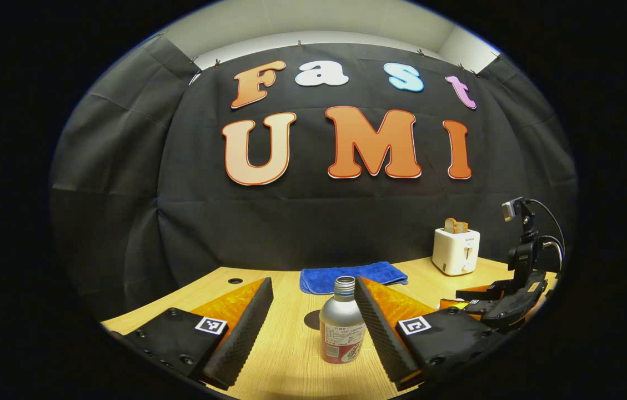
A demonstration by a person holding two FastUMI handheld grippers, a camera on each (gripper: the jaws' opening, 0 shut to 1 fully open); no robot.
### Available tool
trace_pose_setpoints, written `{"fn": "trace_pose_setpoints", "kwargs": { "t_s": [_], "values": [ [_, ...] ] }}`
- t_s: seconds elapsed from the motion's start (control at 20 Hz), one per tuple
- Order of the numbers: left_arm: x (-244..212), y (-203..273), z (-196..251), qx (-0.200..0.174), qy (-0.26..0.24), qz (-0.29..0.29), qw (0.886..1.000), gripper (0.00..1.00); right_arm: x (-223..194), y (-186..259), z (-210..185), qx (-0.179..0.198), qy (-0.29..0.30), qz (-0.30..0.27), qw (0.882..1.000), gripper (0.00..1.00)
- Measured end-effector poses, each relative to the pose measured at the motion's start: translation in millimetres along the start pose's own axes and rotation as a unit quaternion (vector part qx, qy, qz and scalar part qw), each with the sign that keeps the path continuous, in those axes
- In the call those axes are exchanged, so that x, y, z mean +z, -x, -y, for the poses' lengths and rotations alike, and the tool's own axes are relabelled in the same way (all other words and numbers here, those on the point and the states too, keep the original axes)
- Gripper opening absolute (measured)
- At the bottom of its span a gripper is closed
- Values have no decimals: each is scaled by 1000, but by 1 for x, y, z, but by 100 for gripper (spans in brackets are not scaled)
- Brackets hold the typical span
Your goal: Open the teacup lid with one hand, grasp the water bottle and pour water into the teacup with the other hand; after pouring, place the water bottle on the coaster and then close the teacup lid.
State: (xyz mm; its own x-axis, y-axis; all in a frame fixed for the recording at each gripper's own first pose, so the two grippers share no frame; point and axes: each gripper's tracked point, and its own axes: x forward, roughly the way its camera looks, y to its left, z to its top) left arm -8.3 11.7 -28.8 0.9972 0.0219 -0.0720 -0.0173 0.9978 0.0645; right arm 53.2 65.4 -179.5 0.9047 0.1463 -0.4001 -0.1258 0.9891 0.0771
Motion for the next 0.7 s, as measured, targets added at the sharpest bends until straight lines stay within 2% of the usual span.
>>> {"fn": "trace_pose_setpoints", "kwargs": {
  "t_s": [0.05, 0.1, 0.2, 0.35, 0.5, 0.7],
  "values": [
    [0, -1, -1, 0, 0, 0, 1000, 98, 0, 0, -1, -1, 3, 2, 1000, 45],
    [0, 0, -1, 1, 1, 0, 1000, 95, 1, 0, -1, -1, 8, 2, 1000, 41],
    [-3, 0, -1, 0, 0, -3, 1000, 96, 2, 0, 2, -3, 9, 3, 1000, 41],
    [-12, -3, -1, 1, -4, -12, 1000, 96, 2, 0, 3, -3, 1, 2, 1000, 28],
    [-20, -3, 1, -1, -4, -19, 1000, 97, 1, 0, 3, -6, 0, 1, 1000, 25],
    [-37, -8, 2, -4, 1, -32, 999, 96, 5, 1, 6, 1, -38, 10, 999, 19]
  ]
}}
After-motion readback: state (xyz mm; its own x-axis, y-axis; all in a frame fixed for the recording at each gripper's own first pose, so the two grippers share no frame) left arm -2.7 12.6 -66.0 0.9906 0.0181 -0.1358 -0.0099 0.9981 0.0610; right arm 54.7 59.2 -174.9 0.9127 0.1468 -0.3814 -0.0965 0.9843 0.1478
